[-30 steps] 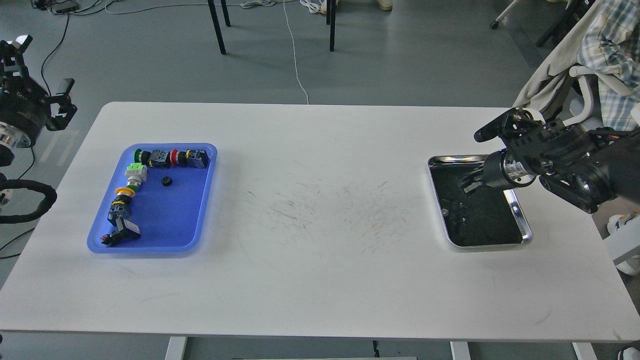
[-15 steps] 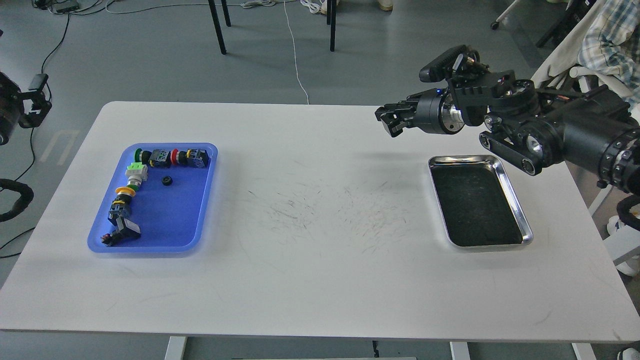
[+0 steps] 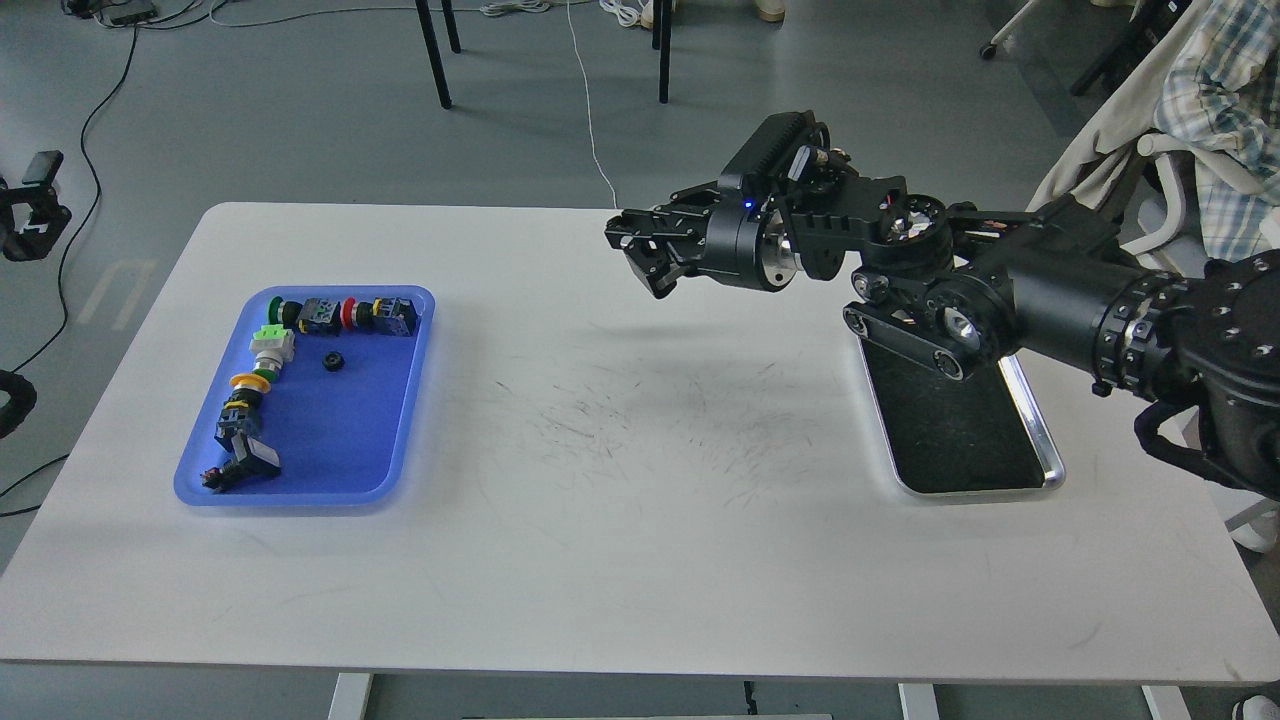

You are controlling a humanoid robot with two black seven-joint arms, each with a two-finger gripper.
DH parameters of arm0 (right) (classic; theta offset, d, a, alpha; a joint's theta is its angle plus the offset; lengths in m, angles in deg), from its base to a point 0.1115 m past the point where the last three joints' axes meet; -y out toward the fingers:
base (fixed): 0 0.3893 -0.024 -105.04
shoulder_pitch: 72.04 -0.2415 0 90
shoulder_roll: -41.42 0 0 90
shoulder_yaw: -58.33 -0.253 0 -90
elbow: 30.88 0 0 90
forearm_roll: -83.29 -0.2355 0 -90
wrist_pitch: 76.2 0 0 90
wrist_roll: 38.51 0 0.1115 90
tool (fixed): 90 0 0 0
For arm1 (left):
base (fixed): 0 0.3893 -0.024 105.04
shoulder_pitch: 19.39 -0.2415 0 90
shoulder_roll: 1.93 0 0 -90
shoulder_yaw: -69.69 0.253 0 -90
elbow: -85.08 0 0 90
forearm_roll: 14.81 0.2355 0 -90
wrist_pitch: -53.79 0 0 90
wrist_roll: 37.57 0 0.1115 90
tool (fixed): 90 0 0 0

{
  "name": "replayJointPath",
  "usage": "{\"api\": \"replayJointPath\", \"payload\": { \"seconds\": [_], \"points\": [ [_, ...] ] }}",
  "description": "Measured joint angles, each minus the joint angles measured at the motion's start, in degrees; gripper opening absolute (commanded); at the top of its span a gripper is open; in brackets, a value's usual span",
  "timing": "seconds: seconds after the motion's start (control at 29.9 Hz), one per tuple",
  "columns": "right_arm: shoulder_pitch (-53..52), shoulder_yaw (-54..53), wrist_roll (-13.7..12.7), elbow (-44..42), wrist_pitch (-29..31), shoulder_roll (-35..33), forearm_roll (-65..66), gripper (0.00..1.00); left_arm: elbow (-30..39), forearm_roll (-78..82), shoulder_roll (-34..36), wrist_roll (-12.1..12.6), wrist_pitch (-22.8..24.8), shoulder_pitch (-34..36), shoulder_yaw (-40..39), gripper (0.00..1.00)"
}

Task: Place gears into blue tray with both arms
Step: 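Lift the black part and carry it with the right gripper toward table centre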

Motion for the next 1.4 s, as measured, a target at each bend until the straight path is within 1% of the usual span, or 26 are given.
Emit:
{"api": "replayJointPath", "payload": {
  "seconds": [0.27,0.57,0.87,1.1,1.4],
  "points": [
    [2.79,0.59,-0.32,-0.29,-6.06,0.61,0.60,0.01,0.01,0.00,0.50,-0.01,0.01,-0.03,0.00,0.99],
    [5.25,1.42,0.11,-0.67,-9.09,0.62,3.50,0.01,0.04,0.00,1.08,-0.01,0.00,-0.12,0.00,0.99],
    [7.31,3.68,0.64,0.04,-10.69,0.62,7.86,0.01,0.10,0.00,1.33,-0.01,0.00,-0.12,0.00,0.99],
    [8.79,3.88,1.84,1.50,-11.20,0.62,11.90,0.01,0.10,0.00,1.73,-0.01,0.00,-0.12,-0.02,0.99],
    [11.81,3.96,2.66,1.99,-11.73,0.62,16.02,0.01,0.18,0.00,2.17,-0.03,0.00,-0.50,-0.02,0.99]
  ]
}}
